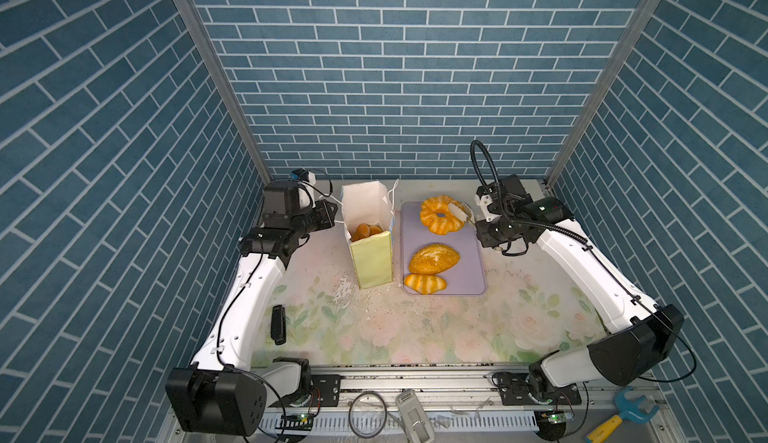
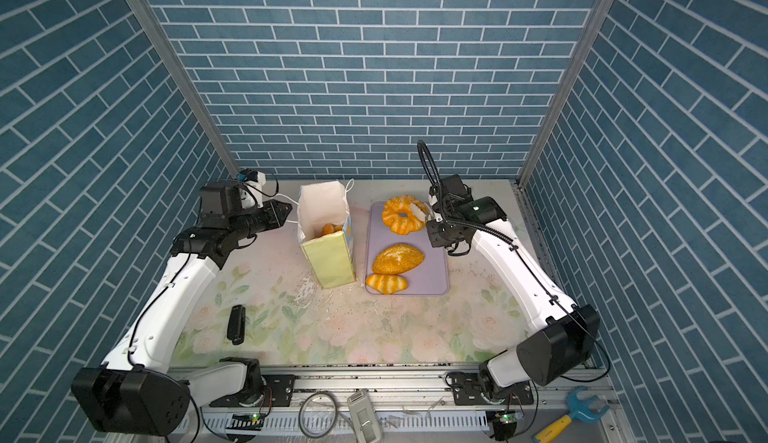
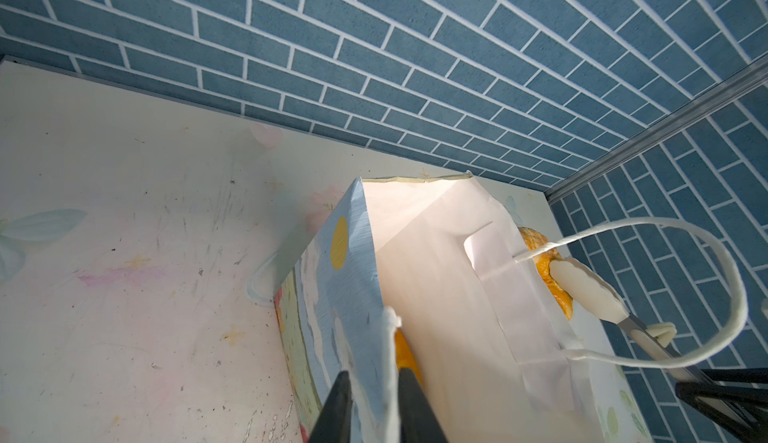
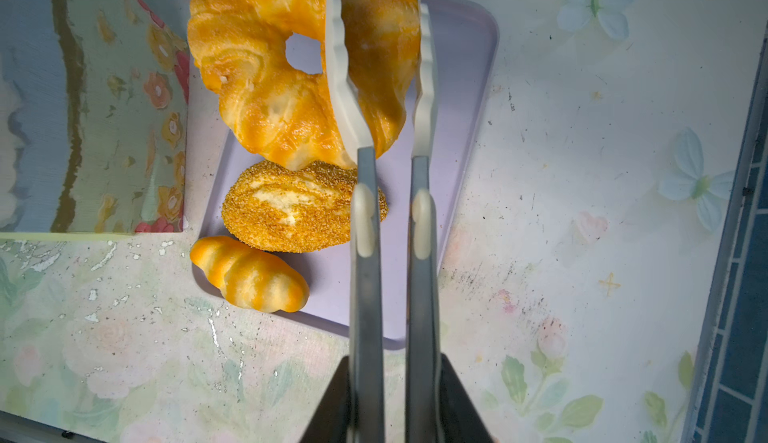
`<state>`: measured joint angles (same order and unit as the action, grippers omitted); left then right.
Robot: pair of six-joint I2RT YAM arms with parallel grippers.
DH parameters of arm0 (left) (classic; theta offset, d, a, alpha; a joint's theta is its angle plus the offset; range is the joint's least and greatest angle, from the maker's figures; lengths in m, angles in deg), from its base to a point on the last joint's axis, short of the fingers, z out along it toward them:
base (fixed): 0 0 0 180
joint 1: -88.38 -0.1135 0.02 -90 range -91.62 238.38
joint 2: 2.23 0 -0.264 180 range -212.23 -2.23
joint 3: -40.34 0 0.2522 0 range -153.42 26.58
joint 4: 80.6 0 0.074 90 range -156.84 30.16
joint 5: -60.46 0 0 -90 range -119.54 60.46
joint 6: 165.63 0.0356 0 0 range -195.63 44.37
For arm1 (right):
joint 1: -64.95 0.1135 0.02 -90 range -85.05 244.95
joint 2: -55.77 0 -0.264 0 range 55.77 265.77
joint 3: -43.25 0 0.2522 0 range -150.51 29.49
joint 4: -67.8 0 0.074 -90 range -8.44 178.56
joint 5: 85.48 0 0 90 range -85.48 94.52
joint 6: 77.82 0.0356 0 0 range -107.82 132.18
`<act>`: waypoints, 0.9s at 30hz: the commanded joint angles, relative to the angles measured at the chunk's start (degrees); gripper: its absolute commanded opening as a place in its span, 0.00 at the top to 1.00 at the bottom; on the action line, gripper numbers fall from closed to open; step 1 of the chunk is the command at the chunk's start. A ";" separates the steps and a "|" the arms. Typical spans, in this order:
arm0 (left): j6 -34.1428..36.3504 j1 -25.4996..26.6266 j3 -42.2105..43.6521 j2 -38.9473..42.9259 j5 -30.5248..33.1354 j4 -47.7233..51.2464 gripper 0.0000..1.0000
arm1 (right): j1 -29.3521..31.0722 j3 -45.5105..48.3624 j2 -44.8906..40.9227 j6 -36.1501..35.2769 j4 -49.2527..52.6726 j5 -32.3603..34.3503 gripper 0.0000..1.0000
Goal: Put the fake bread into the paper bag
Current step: 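Lift the ring bread with the tongs and carry it over the bag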
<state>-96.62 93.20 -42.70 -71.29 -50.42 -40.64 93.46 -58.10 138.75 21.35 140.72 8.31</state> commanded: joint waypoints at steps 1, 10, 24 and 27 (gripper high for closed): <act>-0.09 0.19 0.47 0.25 -0.84 -0.62 0.78 | 0.39 0.20 -3.28 1.38 -1.40 0.51 0.83; 0.09 0.17 -0.18 -0.34 -1.00 -0.27 0.78 | 1.04 -1.87 -7.06 0.09 -1.28 0.51 0.83; -0.56 0.26 0.59 -0.30 -1.06 -1.40 0.78 | 6.54 -9.91 -10.53 -6.22 -3.39 -0.38 0.84; -0.87 0.25 0.94 -0.31 -1.13 -1.89 0.78 | 8.62 -14.05 -8.91 -8.52 -3.61 -0.21 0.84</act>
<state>-97.08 93.20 -42.65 -71.40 -50.73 -41.14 100.63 -67.85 129.86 16.72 140.72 8.13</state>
